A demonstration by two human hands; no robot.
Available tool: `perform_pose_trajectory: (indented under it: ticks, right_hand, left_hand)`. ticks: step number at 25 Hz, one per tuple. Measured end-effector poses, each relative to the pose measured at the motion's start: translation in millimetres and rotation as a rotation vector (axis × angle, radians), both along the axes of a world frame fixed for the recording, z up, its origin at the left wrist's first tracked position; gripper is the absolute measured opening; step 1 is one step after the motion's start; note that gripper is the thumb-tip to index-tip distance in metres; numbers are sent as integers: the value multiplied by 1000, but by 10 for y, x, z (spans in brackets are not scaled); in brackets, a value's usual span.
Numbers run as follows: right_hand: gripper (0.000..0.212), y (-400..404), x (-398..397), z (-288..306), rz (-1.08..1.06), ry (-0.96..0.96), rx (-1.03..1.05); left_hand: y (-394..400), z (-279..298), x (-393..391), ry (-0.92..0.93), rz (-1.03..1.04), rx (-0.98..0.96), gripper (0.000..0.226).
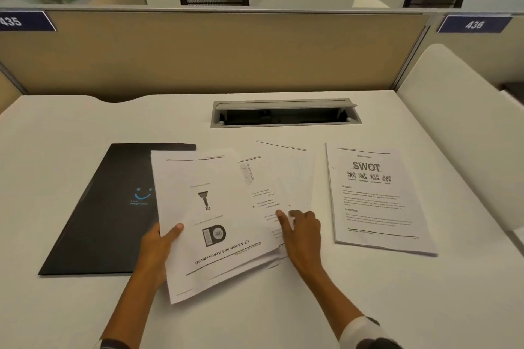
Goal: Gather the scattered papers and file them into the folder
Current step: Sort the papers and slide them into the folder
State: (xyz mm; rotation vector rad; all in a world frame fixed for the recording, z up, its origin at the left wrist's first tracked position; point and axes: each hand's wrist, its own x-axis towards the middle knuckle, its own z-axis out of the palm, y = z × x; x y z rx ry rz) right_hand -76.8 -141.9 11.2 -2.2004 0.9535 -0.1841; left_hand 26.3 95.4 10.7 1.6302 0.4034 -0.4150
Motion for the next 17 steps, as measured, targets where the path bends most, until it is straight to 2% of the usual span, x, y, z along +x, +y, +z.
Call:
perform_pose_trajectory:
  ticks: [2,3,6,8,11,14,17]
  right_hand:
    - [60,-110,-11,-10,-5,167,-132]
    - [62,-130,-2,-8,8,201,-134]
    - [61,-141,51,24,28,188,19]
    - [60,-177,66,17,34,208,45]
    - [58,-244,28,-25,36,182,124]
    - [41,-278,-17,-44,-36,-9,296]
    - [45,-365,-14,-9,-130,-90,398]
  left_hand:
    - [-82,22,22,-50,-33,54,21]
    - [-178,42,15,-95,-73,98,23]
    - [-543,52,-59,-211,-214,265,31]
    - [-730,70,-86,-209,-247,346,41]
    - [-907,178,-165,-227,-291,369,45]
    - [-1060,354,-407,-527,-363,440,42]
    - [-1150,479,-657,-929,-436,466,44]
